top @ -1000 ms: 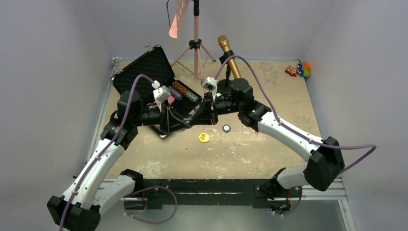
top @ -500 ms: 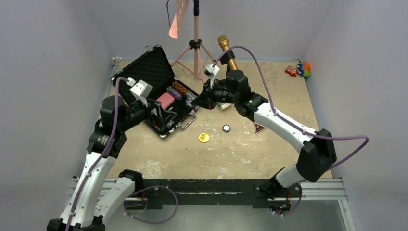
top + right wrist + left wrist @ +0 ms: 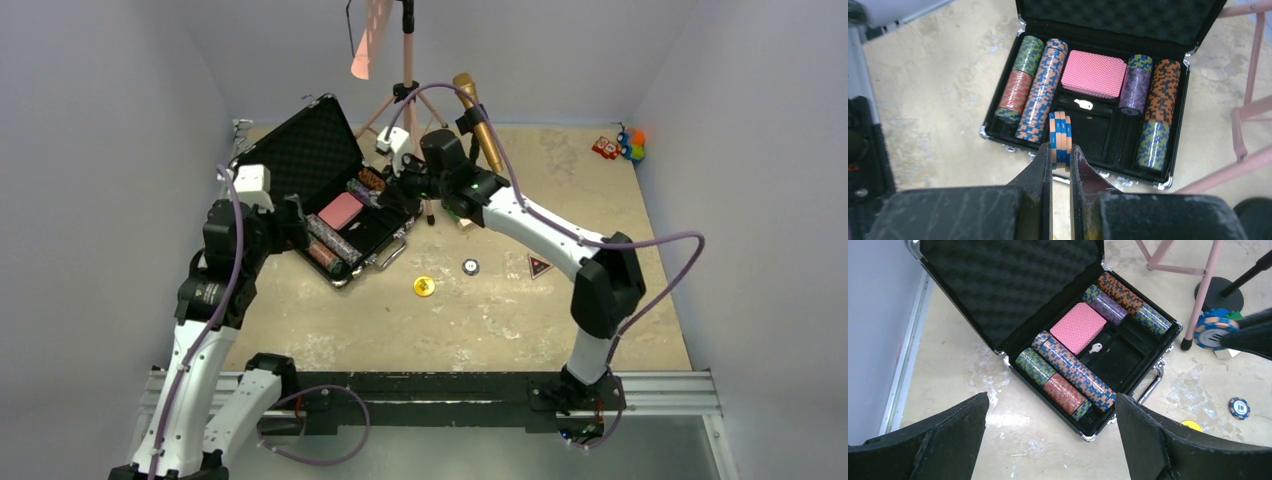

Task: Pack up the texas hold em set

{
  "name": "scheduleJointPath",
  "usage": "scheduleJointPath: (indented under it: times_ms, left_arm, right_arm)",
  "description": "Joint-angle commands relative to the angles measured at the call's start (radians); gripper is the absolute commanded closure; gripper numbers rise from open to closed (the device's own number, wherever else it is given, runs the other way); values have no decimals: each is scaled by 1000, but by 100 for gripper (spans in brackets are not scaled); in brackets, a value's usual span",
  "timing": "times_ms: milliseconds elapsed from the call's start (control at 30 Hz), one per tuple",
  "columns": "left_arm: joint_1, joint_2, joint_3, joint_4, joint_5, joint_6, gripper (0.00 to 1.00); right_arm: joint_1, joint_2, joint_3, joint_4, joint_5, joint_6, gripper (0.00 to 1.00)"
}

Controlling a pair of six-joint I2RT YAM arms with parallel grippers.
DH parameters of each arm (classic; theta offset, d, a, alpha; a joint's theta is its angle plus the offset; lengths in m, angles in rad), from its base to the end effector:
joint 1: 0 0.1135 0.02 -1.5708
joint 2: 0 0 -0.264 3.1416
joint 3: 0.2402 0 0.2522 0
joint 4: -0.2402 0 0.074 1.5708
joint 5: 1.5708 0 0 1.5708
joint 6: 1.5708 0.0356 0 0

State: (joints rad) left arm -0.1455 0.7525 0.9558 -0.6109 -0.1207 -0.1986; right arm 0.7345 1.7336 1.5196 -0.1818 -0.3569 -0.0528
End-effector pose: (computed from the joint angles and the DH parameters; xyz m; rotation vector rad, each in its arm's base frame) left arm 0.1544 -0.0183 0.3588 -0.1309 1.9724 -0.1047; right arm 0.2989 0.2867 0.3392 -0.9949 1.7654 0.7899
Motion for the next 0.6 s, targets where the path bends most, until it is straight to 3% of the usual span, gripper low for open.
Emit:
scheduleJointPath:
  times_ms: [0,100,300,567]
  left_arm:
    - [5,-27,0,-7,-46,7,0]
    - [4,-24,21,-34,-47,37,0]
    - [4,-67,-1,-24,-40,44,0]
    - [4,-61,1,-22,-18,41,0]
  right_arm:
    - [8,135,198,-102,-37,-153,100]
    - [17,239,287,-191,-89,-299,100]
    - [17,316,361,-236,-107,-463,100]
    - [18,484,542,-429,-93,-657,100]
